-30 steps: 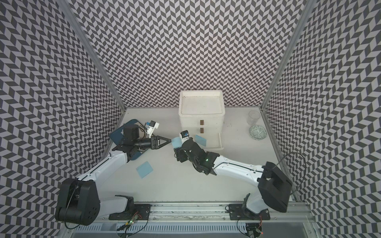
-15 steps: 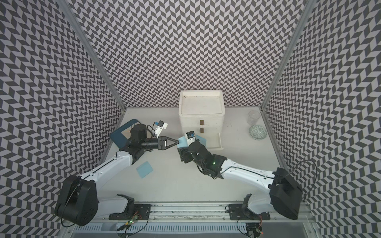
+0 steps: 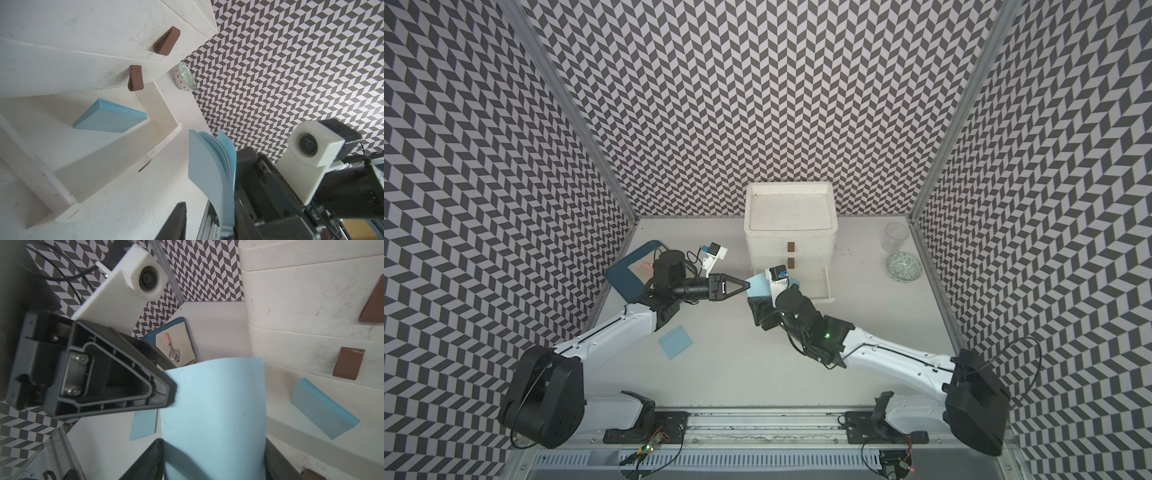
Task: Please put the sticky notes in the drawer by color
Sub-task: Pick up the sticky notes from the center of the board.
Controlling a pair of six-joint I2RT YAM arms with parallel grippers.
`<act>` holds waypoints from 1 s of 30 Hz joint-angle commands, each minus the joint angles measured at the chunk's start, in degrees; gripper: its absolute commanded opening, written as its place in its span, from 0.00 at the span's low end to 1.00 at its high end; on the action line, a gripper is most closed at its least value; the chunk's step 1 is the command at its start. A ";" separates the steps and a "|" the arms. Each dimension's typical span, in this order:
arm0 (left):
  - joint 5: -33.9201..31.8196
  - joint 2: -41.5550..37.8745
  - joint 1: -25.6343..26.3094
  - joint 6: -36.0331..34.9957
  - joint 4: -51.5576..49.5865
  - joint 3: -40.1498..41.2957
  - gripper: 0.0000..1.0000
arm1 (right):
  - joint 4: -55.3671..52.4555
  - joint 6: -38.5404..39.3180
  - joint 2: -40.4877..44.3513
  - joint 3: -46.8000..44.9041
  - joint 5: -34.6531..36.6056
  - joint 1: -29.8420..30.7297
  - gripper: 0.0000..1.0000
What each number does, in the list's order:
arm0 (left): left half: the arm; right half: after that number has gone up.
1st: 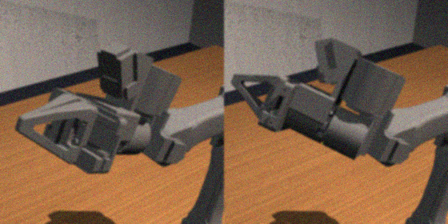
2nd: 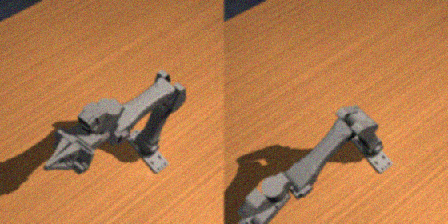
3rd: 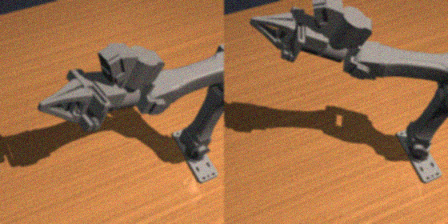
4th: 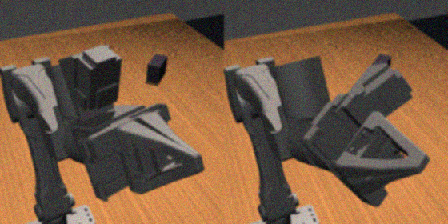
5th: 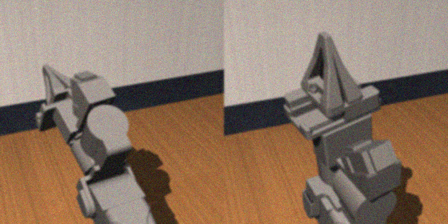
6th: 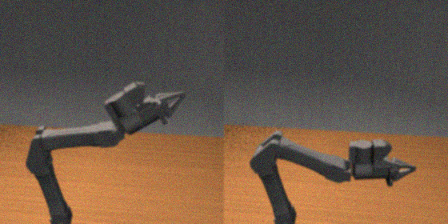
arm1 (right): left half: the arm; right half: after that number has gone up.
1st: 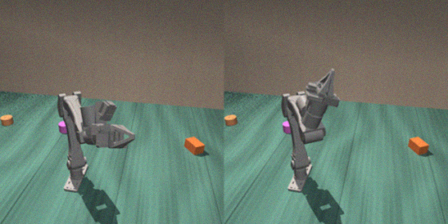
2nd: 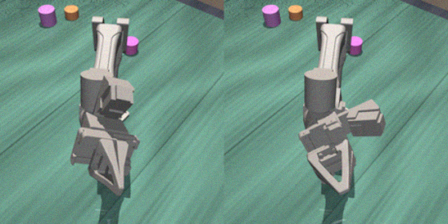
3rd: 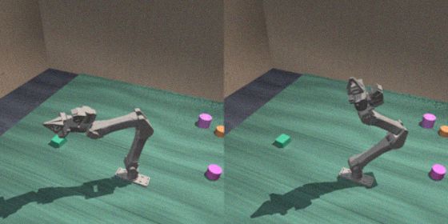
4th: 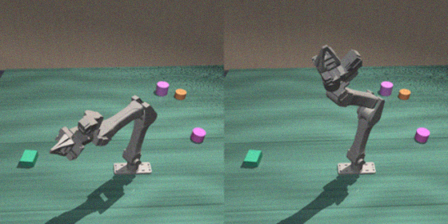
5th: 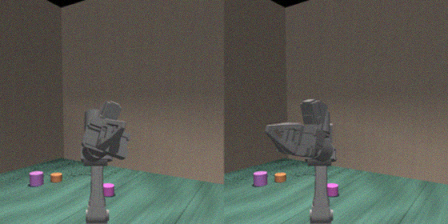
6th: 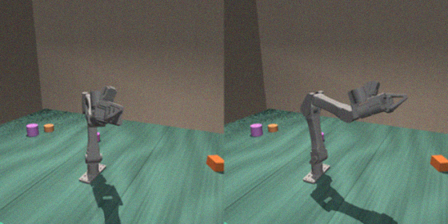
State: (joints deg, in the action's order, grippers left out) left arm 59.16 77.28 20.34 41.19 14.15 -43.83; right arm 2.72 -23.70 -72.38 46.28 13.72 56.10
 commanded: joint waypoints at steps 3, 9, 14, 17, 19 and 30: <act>-0.41 0.87 1.09 1.17 2.85 -0.55 0.14 | 1.02 -0.60 -1.06 1.88 -0.99 -0.02 0.70; -0.38 1.12 0.91 -0.03 1.36 -0.94 0.04 | 0.99 -0.33 1.31 0.49 -0.02 -1.45 0.78; 0.68 1.36 -0.61 -2.08 -1.12 -2.57 0.03 | 3.98 -2.21 7.11 -4.06 -15.94 -11.26 0.82; 2.85 2.19 -0.93 -2.06 -0.65 -3.59 0.03 | 6.09 -4.20 9.55 -6.32 -30.02 -19.36 0.83; 5.02 3.19 -0.96 -1.76 0.25 -4.31 0.03 | 6.67 -4.66 9.82 -6.46 -37.14 -22.76 0.83; 12.31 4.26 -0.57 0.38 3.77 -6.53 0.03 | 10.52 -4.20 -1.30 -3.43 -61.94 -24.34 0.82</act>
State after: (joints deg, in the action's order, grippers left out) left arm 68.07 81.78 19.49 41.34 15.11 -48.03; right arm 9.37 -27.55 -72.71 41.95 -40.93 32.01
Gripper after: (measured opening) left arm 0.095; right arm 0.825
